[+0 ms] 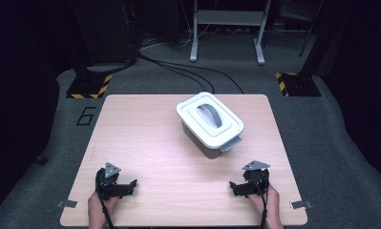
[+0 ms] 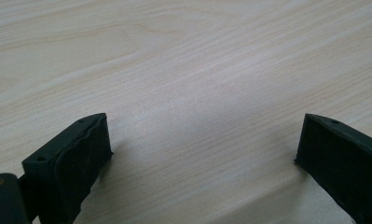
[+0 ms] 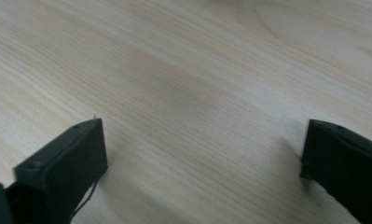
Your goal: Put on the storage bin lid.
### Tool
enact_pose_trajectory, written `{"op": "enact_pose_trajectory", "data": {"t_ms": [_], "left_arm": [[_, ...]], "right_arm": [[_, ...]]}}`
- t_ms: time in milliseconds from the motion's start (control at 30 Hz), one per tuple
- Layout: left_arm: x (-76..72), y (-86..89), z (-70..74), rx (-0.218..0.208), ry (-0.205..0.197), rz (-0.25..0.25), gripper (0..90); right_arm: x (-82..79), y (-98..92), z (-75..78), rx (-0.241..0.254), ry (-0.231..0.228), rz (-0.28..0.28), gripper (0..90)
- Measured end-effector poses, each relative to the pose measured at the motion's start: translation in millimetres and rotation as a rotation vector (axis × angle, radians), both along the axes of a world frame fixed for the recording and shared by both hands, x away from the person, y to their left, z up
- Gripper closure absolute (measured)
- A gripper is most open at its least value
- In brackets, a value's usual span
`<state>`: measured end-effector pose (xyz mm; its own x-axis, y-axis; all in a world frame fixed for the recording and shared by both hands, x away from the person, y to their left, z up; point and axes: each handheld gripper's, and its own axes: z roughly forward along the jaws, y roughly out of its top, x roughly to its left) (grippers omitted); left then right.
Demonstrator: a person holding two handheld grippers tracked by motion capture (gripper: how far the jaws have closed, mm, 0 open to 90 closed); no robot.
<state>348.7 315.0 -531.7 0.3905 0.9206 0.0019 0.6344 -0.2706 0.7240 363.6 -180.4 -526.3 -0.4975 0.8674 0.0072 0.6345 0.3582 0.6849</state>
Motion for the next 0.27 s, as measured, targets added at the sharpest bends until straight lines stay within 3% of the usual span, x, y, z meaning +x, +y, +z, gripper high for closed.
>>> {"op": "enact_pose_trajectory", "data": {"t_ms": [100,133,267], "left_arm": [[0.2,0.6,0.2,0.007,-0.001,-0.005,3.0],[0.2,0.6,0.2,0.007,-0.001,-0.006,3.0],[0.3,0.9,0.8,0.011,0.005,-0.010,2.9]], "right_arm": [[-4.4,-2.6,-3.6,-0.001,-0.042,-0.006,0.0],[-5.3,-0.2,-3.9,0.011,-0.046,-0.037,0.0],[-6.1,0.1,-3.8,0.013,-0.041,-0.043,0.0]]}}
